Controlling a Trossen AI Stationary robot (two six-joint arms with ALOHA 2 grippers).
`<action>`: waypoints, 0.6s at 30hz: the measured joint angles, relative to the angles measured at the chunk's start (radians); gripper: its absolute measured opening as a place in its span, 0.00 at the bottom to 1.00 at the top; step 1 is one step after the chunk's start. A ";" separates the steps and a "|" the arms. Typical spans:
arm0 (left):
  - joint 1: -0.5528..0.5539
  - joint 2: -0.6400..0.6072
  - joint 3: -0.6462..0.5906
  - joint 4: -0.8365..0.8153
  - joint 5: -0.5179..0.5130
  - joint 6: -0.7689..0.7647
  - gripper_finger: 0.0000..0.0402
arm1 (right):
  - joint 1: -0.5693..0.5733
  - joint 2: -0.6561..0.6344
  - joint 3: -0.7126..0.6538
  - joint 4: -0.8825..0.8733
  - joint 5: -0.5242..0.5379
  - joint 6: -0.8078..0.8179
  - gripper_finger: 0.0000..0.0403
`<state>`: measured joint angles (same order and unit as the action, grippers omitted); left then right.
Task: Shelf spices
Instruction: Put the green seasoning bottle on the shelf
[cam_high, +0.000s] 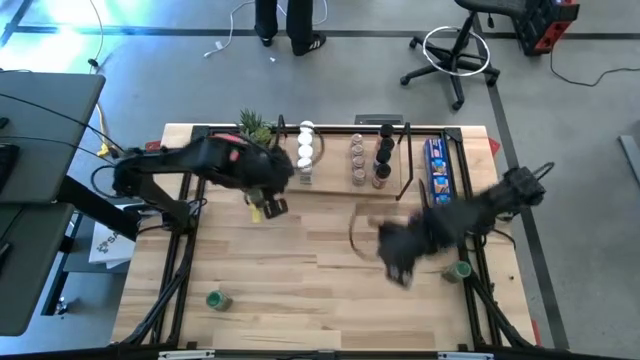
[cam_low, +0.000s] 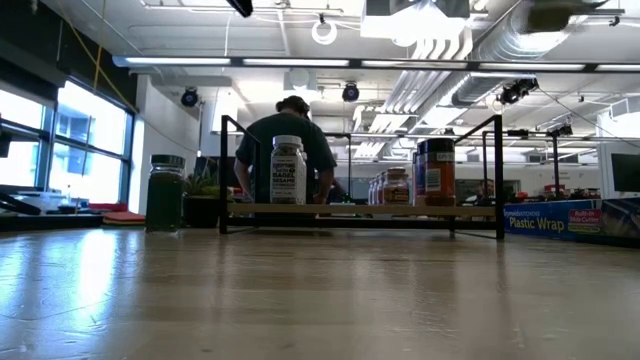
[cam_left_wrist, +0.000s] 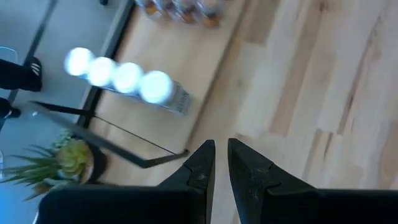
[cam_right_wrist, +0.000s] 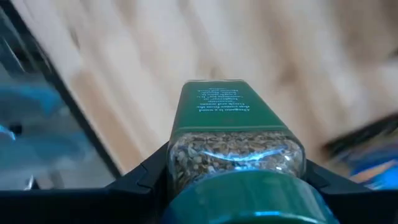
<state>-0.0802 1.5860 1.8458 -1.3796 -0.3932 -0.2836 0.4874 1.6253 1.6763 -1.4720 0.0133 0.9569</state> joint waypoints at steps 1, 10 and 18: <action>0.006 -0.020 0.000 -0.001 -0.005 -0.001 0.10 | -0.054 0.001 0.063 -0.037 0.018 -0.055 0.46; 0.045 -0.161 0.000 -0.016 0.007 0.023 0.10 | -0.513 0.152 0.419 -0.099 0.065 -0.570 0.46; 0.083 -0.194 0.000 -0.043 0.010 0.087 0.10 | -0.734 0.350 0.454 0.001 0.037 -0.973 0.46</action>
<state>0.0028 1.3922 1.8458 -1.4230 -0.3835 -0.1967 -0.2464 1.9756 2.1307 -1.4709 0.0506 -0.0165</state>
